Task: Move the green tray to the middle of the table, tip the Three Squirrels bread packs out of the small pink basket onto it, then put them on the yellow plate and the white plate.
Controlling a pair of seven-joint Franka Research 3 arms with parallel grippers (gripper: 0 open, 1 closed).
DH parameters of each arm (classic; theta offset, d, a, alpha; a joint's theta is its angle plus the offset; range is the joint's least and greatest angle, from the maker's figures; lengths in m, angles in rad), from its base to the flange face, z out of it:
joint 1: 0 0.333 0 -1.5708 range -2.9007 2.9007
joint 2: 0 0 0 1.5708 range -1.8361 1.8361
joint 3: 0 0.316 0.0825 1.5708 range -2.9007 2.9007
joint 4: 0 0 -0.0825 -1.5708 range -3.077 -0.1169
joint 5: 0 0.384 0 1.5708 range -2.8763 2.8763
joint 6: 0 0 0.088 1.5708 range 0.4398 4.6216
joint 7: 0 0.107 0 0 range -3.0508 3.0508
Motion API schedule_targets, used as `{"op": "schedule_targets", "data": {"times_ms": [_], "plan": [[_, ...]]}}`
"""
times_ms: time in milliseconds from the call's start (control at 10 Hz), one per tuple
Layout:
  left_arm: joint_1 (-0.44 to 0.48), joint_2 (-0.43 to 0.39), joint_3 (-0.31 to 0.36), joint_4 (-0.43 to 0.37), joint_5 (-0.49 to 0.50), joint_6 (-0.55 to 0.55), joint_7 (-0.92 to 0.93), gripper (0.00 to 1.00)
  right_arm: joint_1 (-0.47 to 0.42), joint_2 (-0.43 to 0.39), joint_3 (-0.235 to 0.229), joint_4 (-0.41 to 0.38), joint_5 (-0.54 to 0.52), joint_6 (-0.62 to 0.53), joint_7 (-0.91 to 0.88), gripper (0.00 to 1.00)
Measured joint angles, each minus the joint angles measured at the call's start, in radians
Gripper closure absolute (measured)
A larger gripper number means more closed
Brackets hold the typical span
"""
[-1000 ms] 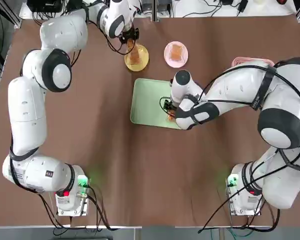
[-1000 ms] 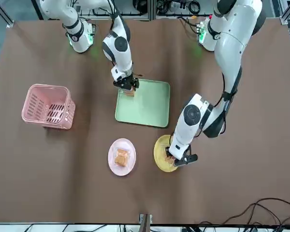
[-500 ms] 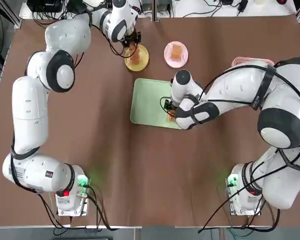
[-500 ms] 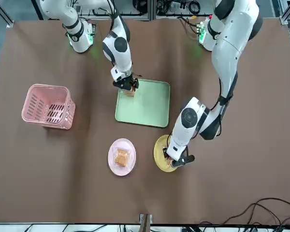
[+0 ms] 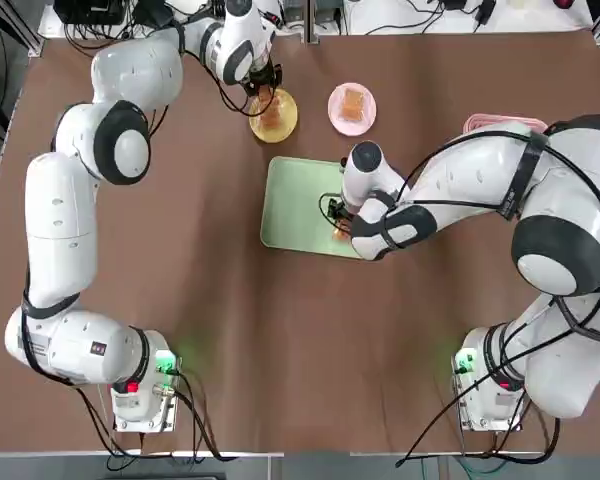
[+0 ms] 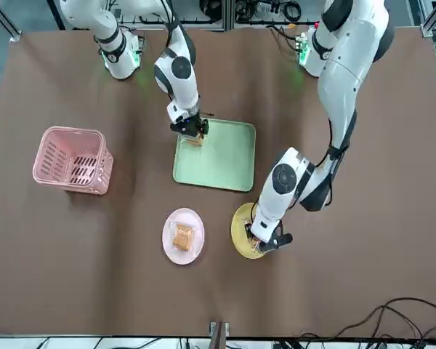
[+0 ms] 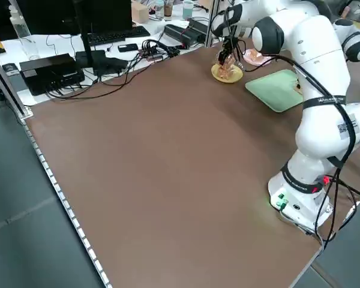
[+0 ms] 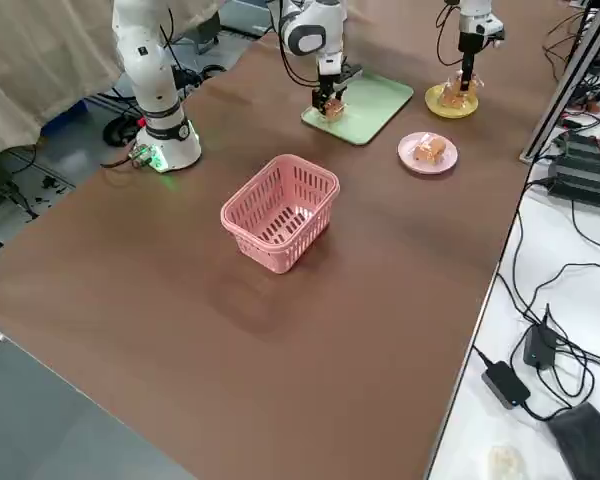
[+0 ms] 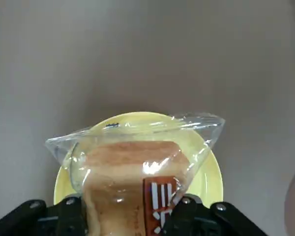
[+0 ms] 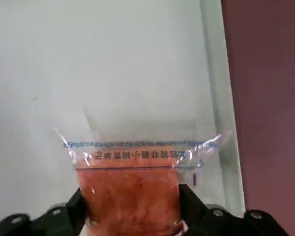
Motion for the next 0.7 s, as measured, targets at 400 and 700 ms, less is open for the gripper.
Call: {"op": "schedule_targets", "data": {"times_ms": [400, 700], "plan": [[0.000, 0.006, 0.000, 0.002, 0.000, 0.000, -0.001, 0.36, 0.000, -0.009, -0.012, 0.003, 0.000, 0.006, 0.000, 0.50], [0.000, 0.008, 0.000, 0.002, 0.000, 0.000, -0.001, 0.20, -0.001, -0.028, -0.055, 0.015, 0.000, 0.008, -0.003, 0.54]]}}
